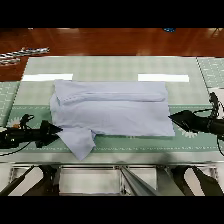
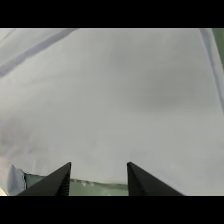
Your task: Fold the shirts.
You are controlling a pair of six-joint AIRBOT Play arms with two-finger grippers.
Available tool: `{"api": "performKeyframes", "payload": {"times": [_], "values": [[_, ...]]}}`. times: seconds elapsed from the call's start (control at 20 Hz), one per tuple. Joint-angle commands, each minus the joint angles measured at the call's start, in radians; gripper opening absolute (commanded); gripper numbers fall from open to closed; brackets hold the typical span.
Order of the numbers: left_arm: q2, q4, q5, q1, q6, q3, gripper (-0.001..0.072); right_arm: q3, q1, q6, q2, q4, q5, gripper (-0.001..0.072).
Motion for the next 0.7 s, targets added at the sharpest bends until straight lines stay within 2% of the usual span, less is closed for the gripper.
{"api": "performKeyframes", "payload": {"times": [0.0, 0.05, 0.1, 0.15, 0.3, 0.45, 0.65], "values": [[-0.051, -0.001, 0.132, -0.135, 0.002, -0.003, 0.0499, 0.001, -0.001, -0.007, 0.001, 0.007, 0.026, 0.0414], [-0.063, 0.001, 0.145, -0.174, 0.004, 0.000, 0.0443, 0.006, -0.001, 0.012, 0.001, -0.014, 0.018, 0.0414], [-0.073, 0.009, 0.137, -0.195, 0.027, 0.011, 0.0159, 0.016, -0.001, 0.061, 0.001, -0.064, 0.003, 0.0414], [-0.077, 0.010, 0.124, -0.200, 0.048, 0.024, 0.0015, 0.027, -0.013, 0.107, 0.001, -0.135, -0.020, 0.0413], [-0.077, 0.008, 0.085, -0.196, 0.048, 0.063, 0.0015, 0.030, -0.114, 0.186, -0.007, -0.352, -0.028, 0.0413], [-0.076, 0.006, 0.080, -0.196, 0.048, 0.078, 0.0015, 0.022, -0.168, 0.266, -0.070, -0.540, 0.054, 0.0413], [-0.076, 0.006, 0.079, -0.196, 0.047, 0.078, 0.0015, 0.001, -0.167, 0.215, -0.201, -0.413, 0.082, 0.0413]]}}
